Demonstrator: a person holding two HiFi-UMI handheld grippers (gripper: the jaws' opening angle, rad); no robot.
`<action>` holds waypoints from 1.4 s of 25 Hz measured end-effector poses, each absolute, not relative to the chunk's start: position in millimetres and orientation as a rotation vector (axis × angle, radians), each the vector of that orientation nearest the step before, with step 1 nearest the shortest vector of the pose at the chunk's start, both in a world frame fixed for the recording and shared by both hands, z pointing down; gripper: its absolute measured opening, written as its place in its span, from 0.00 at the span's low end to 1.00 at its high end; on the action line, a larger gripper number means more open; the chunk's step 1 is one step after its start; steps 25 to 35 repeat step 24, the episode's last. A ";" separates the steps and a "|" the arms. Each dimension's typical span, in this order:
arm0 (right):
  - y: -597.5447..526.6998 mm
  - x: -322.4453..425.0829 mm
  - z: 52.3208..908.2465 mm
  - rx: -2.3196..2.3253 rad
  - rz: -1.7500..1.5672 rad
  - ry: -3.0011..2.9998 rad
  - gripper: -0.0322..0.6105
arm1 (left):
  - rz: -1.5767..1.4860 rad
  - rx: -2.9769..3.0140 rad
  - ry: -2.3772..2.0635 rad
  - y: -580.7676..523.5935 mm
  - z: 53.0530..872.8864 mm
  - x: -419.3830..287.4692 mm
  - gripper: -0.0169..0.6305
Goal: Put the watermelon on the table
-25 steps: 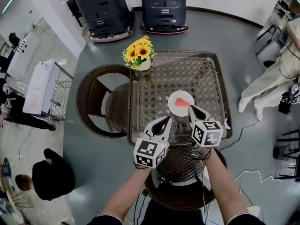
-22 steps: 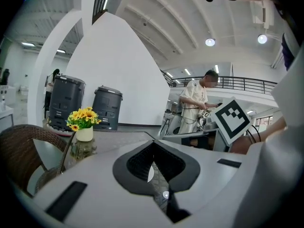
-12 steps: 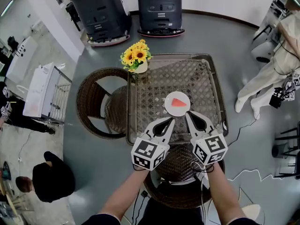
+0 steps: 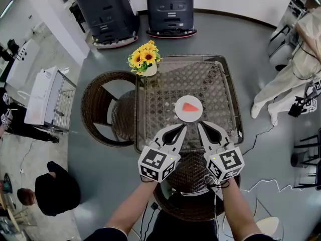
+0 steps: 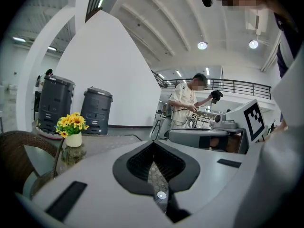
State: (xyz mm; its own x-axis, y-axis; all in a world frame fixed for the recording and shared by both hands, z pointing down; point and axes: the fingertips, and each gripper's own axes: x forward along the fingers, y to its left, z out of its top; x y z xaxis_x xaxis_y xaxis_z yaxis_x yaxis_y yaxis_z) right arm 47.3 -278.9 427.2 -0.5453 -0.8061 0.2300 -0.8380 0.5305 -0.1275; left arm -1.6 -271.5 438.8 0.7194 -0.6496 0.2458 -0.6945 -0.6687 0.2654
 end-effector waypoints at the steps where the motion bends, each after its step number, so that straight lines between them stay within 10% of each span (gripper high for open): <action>1: -278.6 48.0 426.6 1.420 0.338 -2.623 0.06 | 0.186 2.587 -1.045 -270.8 438.9 -0.8 0.03; 35: -278.7 54.2 424.5 1.429 0.353 -2.640 0.06 | 0.191 2.588 -1.048 -268.4 439.8 4.0 0.03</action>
